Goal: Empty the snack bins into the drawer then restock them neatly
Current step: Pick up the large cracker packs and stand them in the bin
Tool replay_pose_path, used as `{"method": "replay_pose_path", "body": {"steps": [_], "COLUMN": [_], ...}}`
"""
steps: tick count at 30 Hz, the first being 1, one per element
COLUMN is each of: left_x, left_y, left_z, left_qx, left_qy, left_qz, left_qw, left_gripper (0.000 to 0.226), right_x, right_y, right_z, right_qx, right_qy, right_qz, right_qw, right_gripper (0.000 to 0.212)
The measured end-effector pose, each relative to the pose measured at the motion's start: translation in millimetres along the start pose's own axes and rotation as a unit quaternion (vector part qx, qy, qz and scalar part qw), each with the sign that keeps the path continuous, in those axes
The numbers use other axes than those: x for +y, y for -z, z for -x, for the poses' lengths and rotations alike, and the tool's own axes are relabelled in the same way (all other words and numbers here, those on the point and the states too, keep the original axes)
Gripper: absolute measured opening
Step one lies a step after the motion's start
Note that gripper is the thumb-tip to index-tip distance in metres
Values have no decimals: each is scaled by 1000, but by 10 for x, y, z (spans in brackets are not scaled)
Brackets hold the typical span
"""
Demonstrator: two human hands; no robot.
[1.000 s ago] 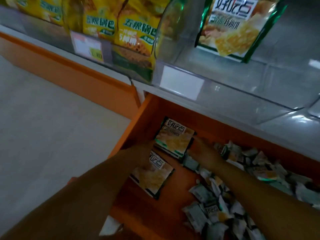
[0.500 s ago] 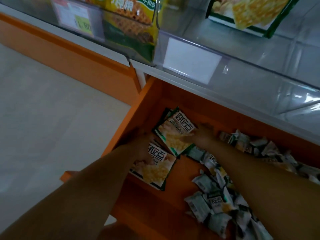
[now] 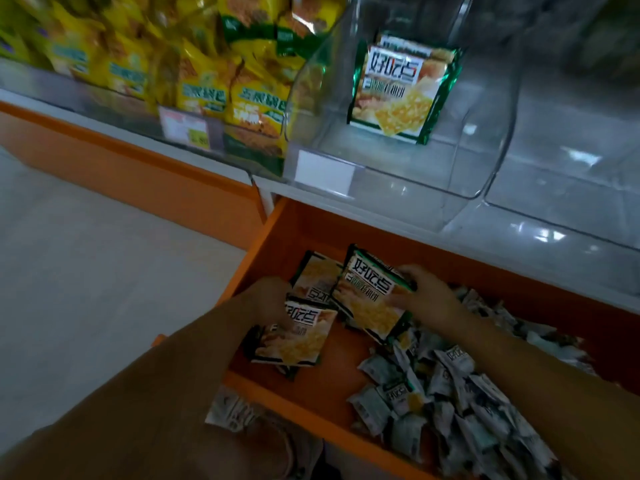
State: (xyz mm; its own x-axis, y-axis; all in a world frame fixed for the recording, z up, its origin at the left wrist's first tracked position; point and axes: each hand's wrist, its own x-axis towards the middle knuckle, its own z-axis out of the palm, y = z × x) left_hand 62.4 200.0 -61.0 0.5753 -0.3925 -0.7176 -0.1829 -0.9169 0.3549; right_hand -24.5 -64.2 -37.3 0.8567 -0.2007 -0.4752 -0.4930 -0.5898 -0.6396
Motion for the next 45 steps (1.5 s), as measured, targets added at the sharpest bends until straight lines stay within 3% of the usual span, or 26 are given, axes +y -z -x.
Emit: {"method": "replay_pose_path", "body": {"steps": [6,16,23,29,35,37,38,40,42,43,45], "left_x": [387,746,677,645,661,666,671,673,680,687,733], "left_y": [637,1287,1599,1698,1689,1694,1699,1699,1698,1700,1692], "left_z": [784,1451,1255,1149,1108,1115,1121,1136,1163,1172,1179], "left_qx": [152,359,366,334,325,323,323,327,326,325,328], "left_qy": [-102,-187,-192,-214,-235,-250,-255,-259,-261,-264,-274], "left_qz": [18,151,134,200,283,288,290,301,326,336,359], "left_qw": [983,902,901,896,871,866,864,858,848,844,830], "left_gripper": [60,51,57,54,48,43,41,40,41,42,51], "right_x": [-561,-1406,-1778,-1734,-1781,-1826,-1860,-1970,-2090,-2112,-2053], "right_y": [584,1454,1524,1448,1489,1464,1441,1378,1304,1275,1294], "right_z": [607,858,-43,-946,-1043,-1003,-936,-623,-126,94,294], "right_qx": [85,256,263,224,325,343,349,270,71,-7,-36], "right_qy": [166,258,251,132,84,99,128,212,250,263,311], "right_qz": [48,-22,58,162,378,389,348,165,20,4,29], "right_qw": [981,931,930,952,863,849,861,925,966,965,949], "right_gripper": [45,41,42,48,44,49,51,49,45,40,30]}}
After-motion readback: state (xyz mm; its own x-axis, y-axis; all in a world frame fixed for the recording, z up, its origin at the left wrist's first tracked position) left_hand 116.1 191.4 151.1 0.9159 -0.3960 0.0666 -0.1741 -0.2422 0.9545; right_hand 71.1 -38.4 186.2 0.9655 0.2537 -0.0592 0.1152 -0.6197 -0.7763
